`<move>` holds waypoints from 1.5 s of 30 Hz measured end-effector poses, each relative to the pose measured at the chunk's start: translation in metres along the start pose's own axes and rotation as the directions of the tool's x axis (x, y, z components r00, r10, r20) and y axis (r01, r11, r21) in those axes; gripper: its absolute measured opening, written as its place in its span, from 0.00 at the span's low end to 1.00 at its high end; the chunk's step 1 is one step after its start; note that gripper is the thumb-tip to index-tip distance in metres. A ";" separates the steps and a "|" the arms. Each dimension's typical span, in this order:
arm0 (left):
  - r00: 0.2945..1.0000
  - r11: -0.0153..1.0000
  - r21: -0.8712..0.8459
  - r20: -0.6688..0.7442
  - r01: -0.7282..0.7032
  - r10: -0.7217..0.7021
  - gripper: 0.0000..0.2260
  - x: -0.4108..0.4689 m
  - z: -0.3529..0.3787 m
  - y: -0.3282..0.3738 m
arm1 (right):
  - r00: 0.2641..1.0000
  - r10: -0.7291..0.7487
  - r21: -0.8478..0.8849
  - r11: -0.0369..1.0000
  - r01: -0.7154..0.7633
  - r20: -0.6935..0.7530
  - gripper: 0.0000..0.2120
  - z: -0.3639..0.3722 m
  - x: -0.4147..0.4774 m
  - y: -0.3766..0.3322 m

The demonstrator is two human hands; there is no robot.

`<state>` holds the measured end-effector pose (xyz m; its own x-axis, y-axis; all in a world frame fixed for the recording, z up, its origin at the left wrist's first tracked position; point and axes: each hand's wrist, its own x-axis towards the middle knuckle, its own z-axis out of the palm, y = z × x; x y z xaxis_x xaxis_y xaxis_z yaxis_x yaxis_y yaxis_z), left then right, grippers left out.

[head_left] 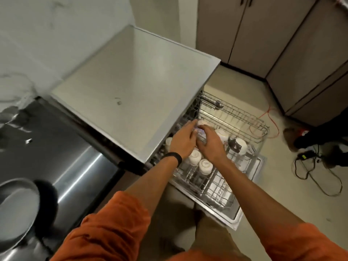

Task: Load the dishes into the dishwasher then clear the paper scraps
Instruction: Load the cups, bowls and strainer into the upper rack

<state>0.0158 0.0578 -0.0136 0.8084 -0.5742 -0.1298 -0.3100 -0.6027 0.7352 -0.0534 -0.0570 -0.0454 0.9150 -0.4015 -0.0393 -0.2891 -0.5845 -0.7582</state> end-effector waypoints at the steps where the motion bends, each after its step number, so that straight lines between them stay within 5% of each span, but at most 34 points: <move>1: 0.999 1.000 0.000 -0.033 -0.014 0.014 0.20 -0.015 -0.016 0.000 | 0.999 -0.035 0.005 0.999 0.035 -0.001 0.22 0.002 -0.009 -0.016; 10: 0.949 0.998 -0.014 -0.310 0.060 -0.062 0.20 -0.136 -0.133 -0.057 | 0.947 -0.301 0.022 0.954 0.300 0.111 0.23 0.058 -0.064 -0.147; 21: 0.785 0.953 -0.060 -0.553 0.296 -0.278 0.20 -0.221 -0.241 -0.153 | 0.770 -0.546 0.059 0.826 0.560 0.329 0.23 0.169 -0.065 -0.273; 33: 0.640 0.889 -0.108 -0.655 0.445 -0.401 0.21 -0.181 -0.357 -0.256 | 0.605 -0.627 0.109 0.733 0.671 0.492 0.25 0.297 0.042 -0.387; 45: 0.509 0.840 -0.221 -0.710 0.495 -0.486 0.21 -0.126 -0.414 -0.314 | 0.421 -0.571 -0.115 0.494 0.862 0.705 0.20 0.389 0.151 -0.470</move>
<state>0.2185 0.5491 0.0474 0.9175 0.3948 0.0490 0.2503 -0.6686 0.7003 0.3303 0.4311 0.0514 0.7487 0.6616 -0.0421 0.6137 -0.7157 -0.3334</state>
